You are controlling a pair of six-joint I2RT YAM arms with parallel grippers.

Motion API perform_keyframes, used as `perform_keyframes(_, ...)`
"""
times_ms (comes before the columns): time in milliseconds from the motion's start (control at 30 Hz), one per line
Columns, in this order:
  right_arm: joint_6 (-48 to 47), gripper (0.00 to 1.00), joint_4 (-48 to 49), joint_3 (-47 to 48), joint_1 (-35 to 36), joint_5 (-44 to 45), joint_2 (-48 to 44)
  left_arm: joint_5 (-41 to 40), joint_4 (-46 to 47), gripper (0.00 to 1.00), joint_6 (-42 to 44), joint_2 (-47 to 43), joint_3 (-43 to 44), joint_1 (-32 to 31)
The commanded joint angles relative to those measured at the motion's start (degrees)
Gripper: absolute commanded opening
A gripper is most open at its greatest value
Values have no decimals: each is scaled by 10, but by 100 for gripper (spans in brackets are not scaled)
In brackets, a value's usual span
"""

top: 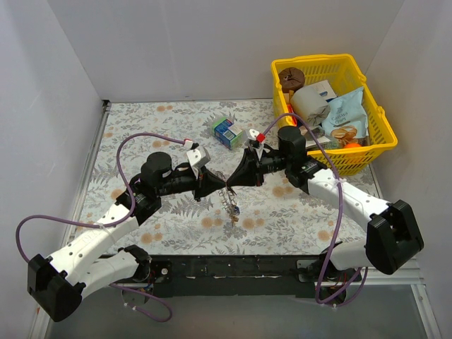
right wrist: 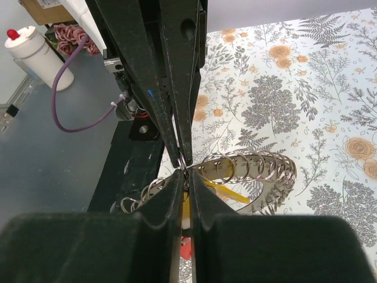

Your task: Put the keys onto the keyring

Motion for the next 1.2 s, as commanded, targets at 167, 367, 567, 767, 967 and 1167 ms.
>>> perform_keyframes(167,18,1,21,11,-1,-15,13,8,38,0,-8,-24,-1,-2)
perform_keyframes(367,-22,1,-59,31,0,20,14,1,21,0,-2,-25,2,-2)
perform_keyframes(567,-74,1,-151,50,0,78,18,5,-61,3,27,11,38,-1)
perform_keyframes(767,-94,1,-215,40,0,116,13,-7,-91,25,35,25,46,-2)
perform_keyframes(967,-110,1,-248,28,0,150,-1,-15,-92,78,39,16,46,-2)
perform_keyframes(1167,-126,1,-280,40,0,184,-2,50,-99,98,58,51,46,-2)
